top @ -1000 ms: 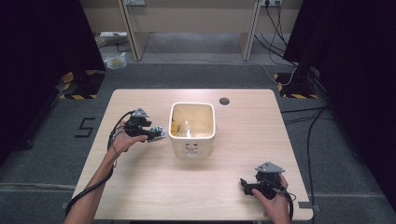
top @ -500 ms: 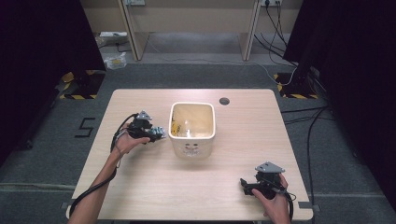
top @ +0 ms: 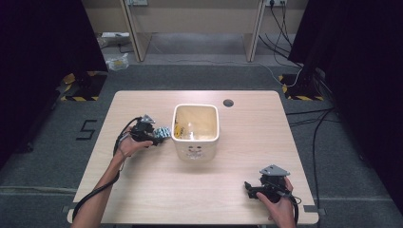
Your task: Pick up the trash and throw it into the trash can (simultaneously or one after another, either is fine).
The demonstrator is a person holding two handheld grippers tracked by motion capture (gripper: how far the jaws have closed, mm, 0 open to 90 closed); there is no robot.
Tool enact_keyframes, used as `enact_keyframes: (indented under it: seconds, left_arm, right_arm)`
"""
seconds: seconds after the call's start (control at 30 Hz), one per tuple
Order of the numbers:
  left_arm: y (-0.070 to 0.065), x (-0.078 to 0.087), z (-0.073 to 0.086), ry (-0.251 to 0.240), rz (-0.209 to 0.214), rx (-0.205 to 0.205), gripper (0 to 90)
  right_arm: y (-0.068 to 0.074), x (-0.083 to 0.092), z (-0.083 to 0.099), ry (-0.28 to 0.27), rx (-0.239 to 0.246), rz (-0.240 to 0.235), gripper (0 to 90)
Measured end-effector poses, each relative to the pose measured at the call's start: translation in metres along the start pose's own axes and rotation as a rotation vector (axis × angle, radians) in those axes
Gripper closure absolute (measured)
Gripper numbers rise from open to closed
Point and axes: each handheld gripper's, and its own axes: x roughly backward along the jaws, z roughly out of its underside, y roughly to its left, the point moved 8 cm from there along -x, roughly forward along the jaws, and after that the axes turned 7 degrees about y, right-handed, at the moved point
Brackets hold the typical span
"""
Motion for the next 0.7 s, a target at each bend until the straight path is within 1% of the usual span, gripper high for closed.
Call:
enact_keyframes:
  seconds: [0.07, 0.17, 0.23, 0.27, 0.37, 0.47, 0.57, 0.7]
  left_arm:
    - [0.000, 0.001, 0.001, 0.001, 0.002, 0.005, 29.5]
    - [-0.002, 0.004, 0.005, 0.008, 0.002, 0.000, 29.5]
    - [-0.002, 0.006, 0.007, 0.019, -0.002, -0.015, 29.4]
    - [-0.002, 0.008, 0.007, 0.023, -0.011, -0.024, 29.3]
    - [-0.005, 0.014, 0.006, 0.022, -0.004, -0.027, 28.1]
    - [-0.007, 0.018, 0.001, 0.013, -0.001, -0.047, 27.0]
    - [-0.009, 0.016, -0.006, 0.007, 0.003, -0.073, 26.0]
    - [-0.008, 0.006, -0.012, 0.009, 0.015, -0.079, 25.0]
  right_arm:
    - [0.000, 0.000, 0.000, 0.000, 0.000, -0.001, 0.8]
    - [0.000, 0.000, 0.000, 0.000, -0.001, 0.000, 0.7]
    - [0.000, 0.000, 0.000, 0.000, -0.001, 0.000, 0.7]
    - [0.000, 0.000, 0.000, 0.000, -0.001, 0.000, 0.8]
    - [0.000, 0.000, 0.000, 0.000, -0.001, 0.000, 0.8]
    - [0.000, 0.000, 0.000, 0.000, -0.001, 0.000, 0.8]
    - [0.000, 0.000, 0.000, 0.000, -0.001, 0.000, 0.8]
    - [0.000, 0.000, 0.000, -0.001, 0.000, -0.001, 0.8]
